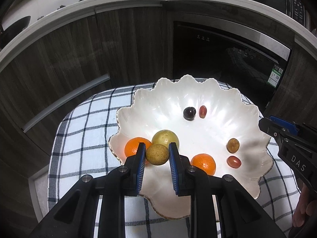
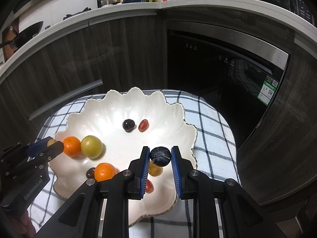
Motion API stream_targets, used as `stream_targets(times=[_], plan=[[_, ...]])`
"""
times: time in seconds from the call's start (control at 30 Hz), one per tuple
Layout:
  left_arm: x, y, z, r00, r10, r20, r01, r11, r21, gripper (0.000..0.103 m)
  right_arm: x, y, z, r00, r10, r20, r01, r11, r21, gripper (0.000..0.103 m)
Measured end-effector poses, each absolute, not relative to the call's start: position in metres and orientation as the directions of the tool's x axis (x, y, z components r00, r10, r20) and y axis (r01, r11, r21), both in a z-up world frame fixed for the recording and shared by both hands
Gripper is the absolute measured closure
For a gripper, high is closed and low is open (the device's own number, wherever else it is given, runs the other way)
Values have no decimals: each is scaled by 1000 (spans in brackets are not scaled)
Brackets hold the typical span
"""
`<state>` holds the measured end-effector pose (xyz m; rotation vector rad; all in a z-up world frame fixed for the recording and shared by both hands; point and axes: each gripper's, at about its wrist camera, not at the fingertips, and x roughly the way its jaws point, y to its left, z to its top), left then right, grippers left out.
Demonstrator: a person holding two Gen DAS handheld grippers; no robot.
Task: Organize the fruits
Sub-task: 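Open both tools to drop the potato and blueberry into the bowl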
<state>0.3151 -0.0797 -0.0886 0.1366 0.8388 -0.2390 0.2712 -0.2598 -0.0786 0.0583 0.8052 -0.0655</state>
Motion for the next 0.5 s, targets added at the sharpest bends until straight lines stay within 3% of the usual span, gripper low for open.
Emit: stream_targets(times=[0.23,0.43,0.5], plan=[[321,-83,-95,626,-157,-764,273,962,26,78,284,-261,-86,672,-30,-740,71,997,25,79],[321,-83,-94,633,-149,-760,269,963,35,60,287,-260,-86,671,-24,-741,53,998,16,77],[320,-81,-92,638,-141,-757,261,964,40,55,286,-258,-85,677,-32,-735,52,999,5,62]])
